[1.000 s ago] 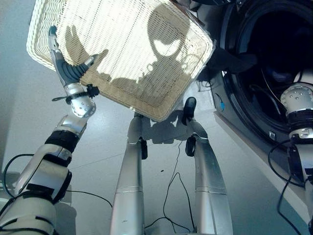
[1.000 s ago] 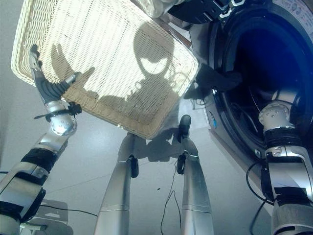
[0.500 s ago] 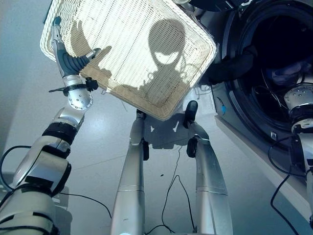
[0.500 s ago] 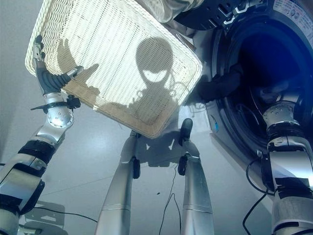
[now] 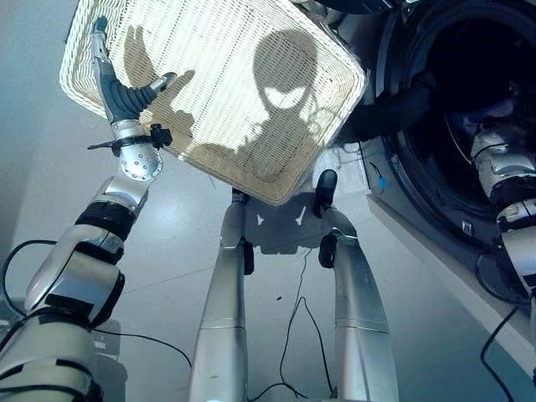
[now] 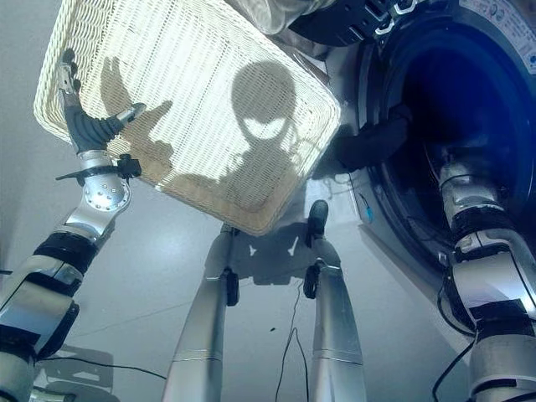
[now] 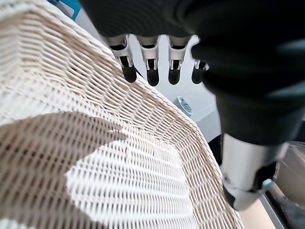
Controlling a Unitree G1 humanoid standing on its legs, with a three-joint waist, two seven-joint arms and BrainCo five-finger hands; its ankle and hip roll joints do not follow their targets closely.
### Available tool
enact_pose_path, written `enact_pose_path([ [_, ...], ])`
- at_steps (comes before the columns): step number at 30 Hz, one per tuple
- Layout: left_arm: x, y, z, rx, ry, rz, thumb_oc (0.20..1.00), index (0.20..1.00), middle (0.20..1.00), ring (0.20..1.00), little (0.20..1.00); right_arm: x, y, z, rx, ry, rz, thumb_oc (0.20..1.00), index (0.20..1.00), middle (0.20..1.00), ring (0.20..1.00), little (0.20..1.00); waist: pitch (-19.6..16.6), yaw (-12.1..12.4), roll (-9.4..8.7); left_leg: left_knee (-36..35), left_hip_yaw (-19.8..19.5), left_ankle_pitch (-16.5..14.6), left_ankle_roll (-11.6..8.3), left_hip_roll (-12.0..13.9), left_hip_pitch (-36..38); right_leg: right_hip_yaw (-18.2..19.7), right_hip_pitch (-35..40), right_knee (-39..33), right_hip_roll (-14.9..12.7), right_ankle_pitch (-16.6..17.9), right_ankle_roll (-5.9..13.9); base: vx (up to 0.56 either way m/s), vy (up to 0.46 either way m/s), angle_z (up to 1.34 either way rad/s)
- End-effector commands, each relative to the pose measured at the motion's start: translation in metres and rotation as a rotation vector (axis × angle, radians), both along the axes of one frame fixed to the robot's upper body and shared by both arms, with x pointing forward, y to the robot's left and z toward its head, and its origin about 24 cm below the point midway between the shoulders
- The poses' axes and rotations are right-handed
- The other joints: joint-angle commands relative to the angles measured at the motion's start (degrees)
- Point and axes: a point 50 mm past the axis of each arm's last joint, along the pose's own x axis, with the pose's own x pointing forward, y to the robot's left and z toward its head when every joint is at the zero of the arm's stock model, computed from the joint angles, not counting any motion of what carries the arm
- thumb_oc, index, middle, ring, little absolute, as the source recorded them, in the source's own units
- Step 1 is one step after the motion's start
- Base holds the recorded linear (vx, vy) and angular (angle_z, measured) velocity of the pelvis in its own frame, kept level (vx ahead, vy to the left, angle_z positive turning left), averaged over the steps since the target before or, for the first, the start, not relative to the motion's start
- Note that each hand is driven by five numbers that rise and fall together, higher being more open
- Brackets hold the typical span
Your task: Put the clothes into the washing machine.
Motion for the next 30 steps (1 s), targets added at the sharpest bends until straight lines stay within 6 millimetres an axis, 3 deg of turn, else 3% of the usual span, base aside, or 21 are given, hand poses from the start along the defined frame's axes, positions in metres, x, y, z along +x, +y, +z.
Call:
enact_pose_path([
  [1, 0.002, -0.007, 0.012, -0.088, -0.079, -0.008, 1.000, 1.000, 1.000, 1.000, 1.000, -0.020, -0.023, 0.026, -0.227, 0.035, -0.109, 1.000, 1.000, 1.000, 1.000, 1.000, -1.6, 0.2, 1.56, 8.8, 1.0, -11.5, -1.68, 0.0, 0.4, -2.5, 4.9, -8.7, 3.4, 4.1, 4.09, -0.02, 0.008, 0.04],
  [8, 0.002, -0.016, 0.008, -0.100, -0.106, 0.003, 1.000, 1.000, 1.000, 1.000, 1.000, 0.002, 0.013, -0.016, -0.343, 0.161, 0.042, 1.000, 1.000, 1.000, 1.000, 1.000, -1.6, -0.4, 2.02, 8.6, 1.8, -11.6, -1.60, -0.1, -0.3, -2.3, 3.5, -8.0, 3.6, 3.5, 4.11, -0.01, 0.012, 0.03],
  [14, 0.002, -0.021, 0.009, -0.115, -0.124, -0.002, 1.000, 1.000, 1.000, 1.000, 1.000, 0.014, 0.040, -0.033, -0.469, 0.261, 0.148, 1.000, 1.000, 1.000, 1.000, 1.000, -1.6, -0.8, 2.26, 8.2, 2.4, -11.4, -1.91, 0.0, -0.5, -2.1, 3.0, -7.9, 3.7, 3.2, 4.16, 0.00, 0.005, -0.01],
  [25, 0.004, -0.028, 0.008, -0.133, -0.129, -0.014, 1.000, 1.000, 1.000, 1.000, 1.000, 0.026, 0.067, -0.075, -0.641, 0.444, 0.292, 1.000, 1.000, 1.000, 1.000, 1.000, -1.6, -0.8, 2.82, 7.6, 3.2, -10.6, -2.21, 0.3, -0.4, -1.9, 2.9, -7.6, 4.0, 2.8, 4.00, 0.00, 0.003, -0.01],
  [30, 0.007, -0.034, 0.009, -0.134, -0.126, -0.027, 1.000, 1.000, 1.000, 1.000, 1.000, 0.032, 0.078, -0.084, -0.698, 0.506, 0.318, 1.000, 1.000, 1.000, 1.000, 1.000, -1.6, -0.5, 3.37, 7.6, 3.2, -10.3, -2.26, 0.1, -0.4, -1.8, 2.7, -7.6, 4.0, 2.9, 4.01, 0.00, 0.000, 0.00],
])
